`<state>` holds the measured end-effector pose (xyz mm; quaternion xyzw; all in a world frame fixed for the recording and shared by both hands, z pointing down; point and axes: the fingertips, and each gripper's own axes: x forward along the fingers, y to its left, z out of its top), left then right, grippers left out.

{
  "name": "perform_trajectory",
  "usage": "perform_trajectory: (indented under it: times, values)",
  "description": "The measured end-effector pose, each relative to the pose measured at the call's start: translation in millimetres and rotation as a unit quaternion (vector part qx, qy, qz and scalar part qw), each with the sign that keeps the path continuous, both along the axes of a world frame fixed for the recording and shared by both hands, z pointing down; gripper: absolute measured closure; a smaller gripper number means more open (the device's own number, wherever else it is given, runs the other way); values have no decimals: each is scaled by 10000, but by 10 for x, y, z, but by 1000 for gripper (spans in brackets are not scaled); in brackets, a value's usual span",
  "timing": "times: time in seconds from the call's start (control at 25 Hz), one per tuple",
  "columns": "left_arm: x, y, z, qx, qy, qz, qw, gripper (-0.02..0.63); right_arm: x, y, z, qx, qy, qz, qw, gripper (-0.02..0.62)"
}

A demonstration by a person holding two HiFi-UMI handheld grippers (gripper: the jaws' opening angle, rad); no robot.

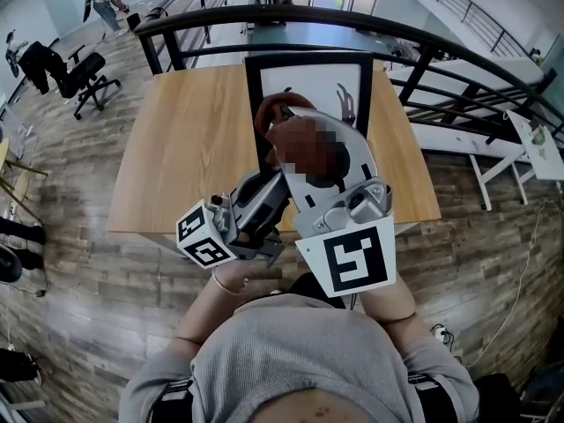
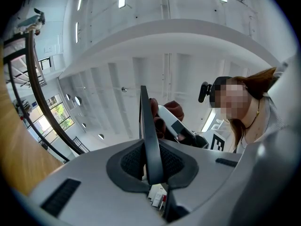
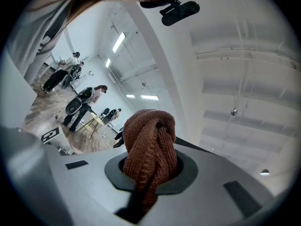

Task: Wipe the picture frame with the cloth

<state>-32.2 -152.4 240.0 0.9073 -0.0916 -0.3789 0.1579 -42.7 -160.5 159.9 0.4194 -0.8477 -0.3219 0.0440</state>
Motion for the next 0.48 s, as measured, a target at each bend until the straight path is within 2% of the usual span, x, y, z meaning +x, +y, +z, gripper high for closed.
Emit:
perform_trajectory:
  times: [0.16, 0.48]
  values:
    - [-24, -11, 1, -42, 40, -21, 10000, 561, -78, 49, 127, -155, 253, -114, 9995, 549]
    - [-157, -32, 18, -137, 196, -151, 9996, 561, -207, 144, 344, -568, 341, -448, 9968, 549]
